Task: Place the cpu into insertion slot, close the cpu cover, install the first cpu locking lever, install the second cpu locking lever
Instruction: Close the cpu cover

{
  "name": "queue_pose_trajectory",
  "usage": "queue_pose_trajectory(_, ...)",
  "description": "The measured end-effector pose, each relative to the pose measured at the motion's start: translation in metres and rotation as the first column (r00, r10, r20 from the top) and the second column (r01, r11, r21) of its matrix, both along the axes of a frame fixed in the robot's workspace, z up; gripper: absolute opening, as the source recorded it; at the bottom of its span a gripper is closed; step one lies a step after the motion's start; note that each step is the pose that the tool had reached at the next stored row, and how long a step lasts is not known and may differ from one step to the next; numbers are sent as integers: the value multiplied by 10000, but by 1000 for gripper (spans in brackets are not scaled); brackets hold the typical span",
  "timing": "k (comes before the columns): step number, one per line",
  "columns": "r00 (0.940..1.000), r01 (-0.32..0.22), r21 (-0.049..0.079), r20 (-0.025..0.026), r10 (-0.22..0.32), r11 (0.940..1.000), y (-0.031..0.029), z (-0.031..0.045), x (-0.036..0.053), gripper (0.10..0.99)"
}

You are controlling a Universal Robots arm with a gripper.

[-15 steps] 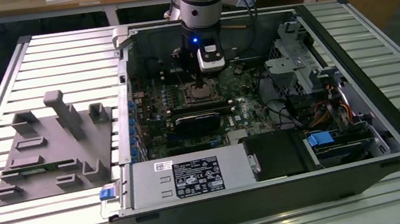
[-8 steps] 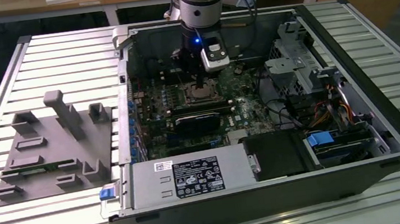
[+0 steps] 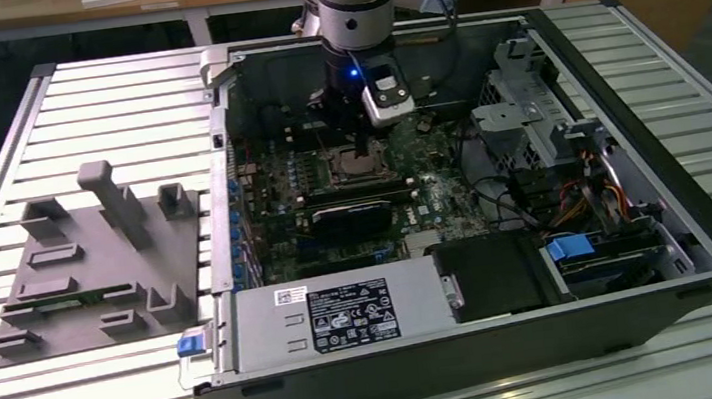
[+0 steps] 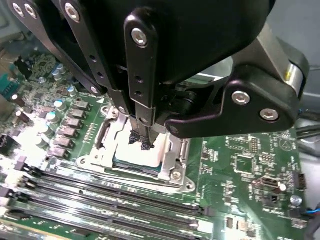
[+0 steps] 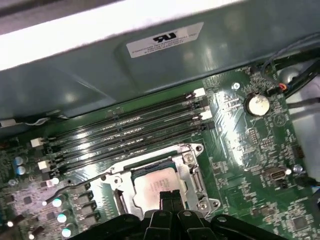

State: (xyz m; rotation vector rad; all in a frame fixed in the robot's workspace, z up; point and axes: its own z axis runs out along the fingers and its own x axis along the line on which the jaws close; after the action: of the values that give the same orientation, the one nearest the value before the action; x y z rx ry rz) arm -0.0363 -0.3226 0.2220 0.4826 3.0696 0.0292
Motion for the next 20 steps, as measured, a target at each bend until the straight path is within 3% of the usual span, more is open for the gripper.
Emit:
queue_pose_trajectory(2, 9998, -177, 8, 24, 176, 9998, 0, 0, 0, 102)
queue_pose_trajectory(10, 9984, -569, 23, 35, 569, 9984, 0, 49, 0, 102)
queue_pose_trajectory(20, 9967, -803, 17, 107, 802, 9968, 0, 53, -54, 102)
